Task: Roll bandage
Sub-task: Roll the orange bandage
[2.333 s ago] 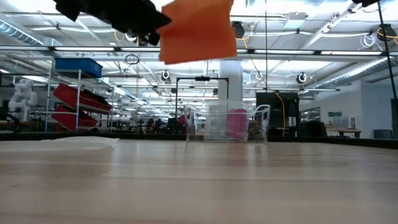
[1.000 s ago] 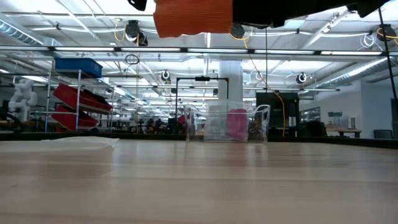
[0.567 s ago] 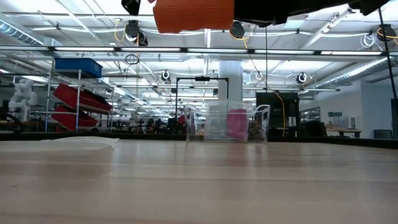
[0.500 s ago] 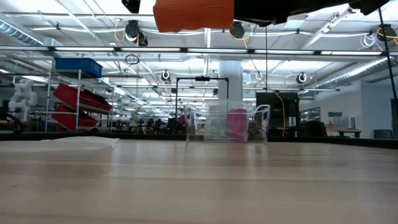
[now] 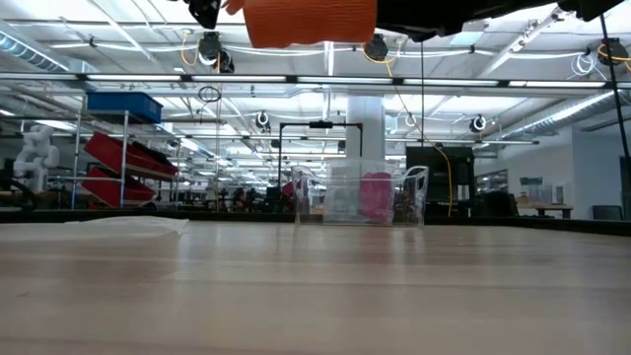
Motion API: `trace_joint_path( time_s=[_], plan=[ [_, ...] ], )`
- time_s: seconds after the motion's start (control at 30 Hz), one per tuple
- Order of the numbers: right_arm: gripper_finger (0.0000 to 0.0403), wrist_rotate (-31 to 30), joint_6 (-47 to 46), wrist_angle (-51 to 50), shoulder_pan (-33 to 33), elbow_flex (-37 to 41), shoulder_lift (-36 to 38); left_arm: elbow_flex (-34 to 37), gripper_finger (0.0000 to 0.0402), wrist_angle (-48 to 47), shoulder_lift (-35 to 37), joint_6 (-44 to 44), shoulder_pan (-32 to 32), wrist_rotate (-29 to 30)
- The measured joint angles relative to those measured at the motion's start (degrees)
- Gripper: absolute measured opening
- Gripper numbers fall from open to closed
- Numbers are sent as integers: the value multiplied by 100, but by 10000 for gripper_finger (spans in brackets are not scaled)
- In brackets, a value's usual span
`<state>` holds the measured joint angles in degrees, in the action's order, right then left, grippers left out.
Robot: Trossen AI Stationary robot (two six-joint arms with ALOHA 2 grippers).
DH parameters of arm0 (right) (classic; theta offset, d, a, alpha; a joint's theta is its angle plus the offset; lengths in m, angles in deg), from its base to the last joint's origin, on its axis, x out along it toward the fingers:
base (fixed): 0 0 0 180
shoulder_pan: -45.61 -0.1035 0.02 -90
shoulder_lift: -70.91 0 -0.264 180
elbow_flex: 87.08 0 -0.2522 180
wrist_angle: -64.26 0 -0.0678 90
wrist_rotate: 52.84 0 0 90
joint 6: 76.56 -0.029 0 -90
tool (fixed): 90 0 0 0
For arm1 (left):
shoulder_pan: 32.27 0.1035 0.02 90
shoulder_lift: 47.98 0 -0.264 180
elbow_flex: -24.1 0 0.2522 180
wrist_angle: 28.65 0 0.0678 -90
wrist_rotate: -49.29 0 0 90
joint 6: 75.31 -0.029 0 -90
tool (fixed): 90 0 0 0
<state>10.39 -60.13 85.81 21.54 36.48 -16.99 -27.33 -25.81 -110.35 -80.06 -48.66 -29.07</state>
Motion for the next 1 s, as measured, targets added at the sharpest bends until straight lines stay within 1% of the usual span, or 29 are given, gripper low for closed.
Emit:
trace_joint_path(
  time_s=[0.07,0.13,0.2,0.27,0.33,0.43,0.57,0.7,0.77,0.9,1.0],
  plan=[
    [4,144,-93,-6,-4,0,0,0,45,-21,0,127,2,266],
    [4,434,-207,-20,-9,0,0,0,69,-39,-18,480,39,822],
    [4,581,-389,-35,-11,0,0,0,92,-55,-60,711,78,1322],
    [4,621,-501,-37,-23,0,0,0,112,-43,-122,704,97,1409],
    [4,615,-517,-38,-41,0,0,0,126,-26,-169,485,98,1263],
    [4,619,-503,-39,-59,0,0,0,134,-26,-179,170,77,950],
    [4,619,-532,-39,-59,0,0,4,135,-23,-50,-210,-57,666],
    [4,612,-741,-14,-33,0,0,4,135,-11,159,-619,-335,437],
    [4,616,-762,-5,-30,0,0,4,135,-7,208,-753,-478,232],
    [4,878,-510,-44,-28,0,0,4,135,-93,132,-831,-599,-115],
    [4,914,-354,-52,-57,0,0,4,135,-149,4,-1056,-592,-285]
  ],
)
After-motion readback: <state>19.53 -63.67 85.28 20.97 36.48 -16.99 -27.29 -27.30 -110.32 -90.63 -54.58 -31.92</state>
